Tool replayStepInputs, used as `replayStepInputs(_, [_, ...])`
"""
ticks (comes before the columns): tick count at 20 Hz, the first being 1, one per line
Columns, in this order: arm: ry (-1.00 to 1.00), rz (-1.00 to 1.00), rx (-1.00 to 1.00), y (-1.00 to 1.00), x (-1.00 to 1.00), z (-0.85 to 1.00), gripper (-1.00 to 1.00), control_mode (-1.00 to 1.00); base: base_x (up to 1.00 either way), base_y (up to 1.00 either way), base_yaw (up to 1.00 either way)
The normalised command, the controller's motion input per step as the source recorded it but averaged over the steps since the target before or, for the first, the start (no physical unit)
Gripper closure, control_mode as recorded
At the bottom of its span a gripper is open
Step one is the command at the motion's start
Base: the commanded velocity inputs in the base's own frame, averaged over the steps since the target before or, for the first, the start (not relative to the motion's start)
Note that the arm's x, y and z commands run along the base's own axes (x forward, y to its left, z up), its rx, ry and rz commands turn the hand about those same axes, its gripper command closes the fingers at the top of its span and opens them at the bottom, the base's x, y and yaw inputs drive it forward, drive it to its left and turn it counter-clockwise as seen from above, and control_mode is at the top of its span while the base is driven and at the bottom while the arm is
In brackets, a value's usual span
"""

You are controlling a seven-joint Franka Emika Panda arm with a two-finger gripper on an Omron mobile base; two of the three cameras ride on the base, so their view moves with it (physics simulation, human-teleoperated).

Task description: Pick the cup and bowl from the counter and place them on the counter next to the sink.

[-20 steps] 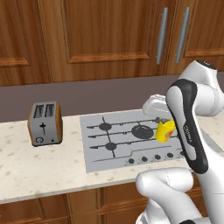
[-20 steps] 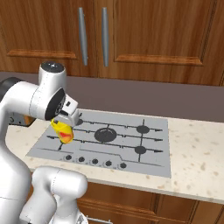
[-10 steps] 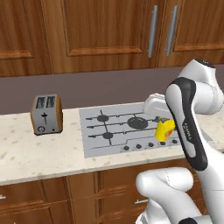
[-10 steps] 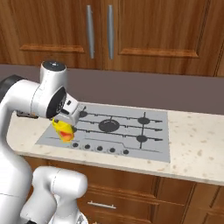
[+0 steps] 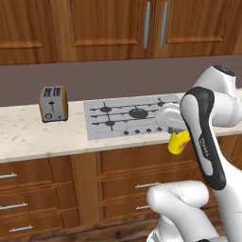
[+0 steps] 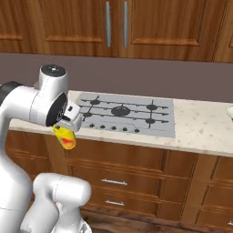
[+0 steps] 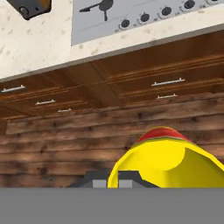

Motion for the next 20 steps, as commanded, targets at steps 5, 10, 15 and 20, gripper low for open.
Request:
replayStepInputs(5, [0.0, 0.0, 0.0, 0.0, 0.0, 0.0, 1.0, 1.0, -0.06, 0.21, 0.54])
replayStepInputs(10, [0.0, 0.0, 0.0, 0.0, 0.0, 0.0, 1.0, 1.0, -0.01, 0.03, 1.0])
replayStepInputs(15, [0.0, 0.0, 0.0, 0.0, 0.0, 0.0, 1.0, 1.0, 0.05, 0.0, 1.0])
replayStepInputs(20, [0.0, 0.0, 0.0, 0.0, 0.0, 0.0, 1.0, 1.0, 0.33, -0.02, 1.0])
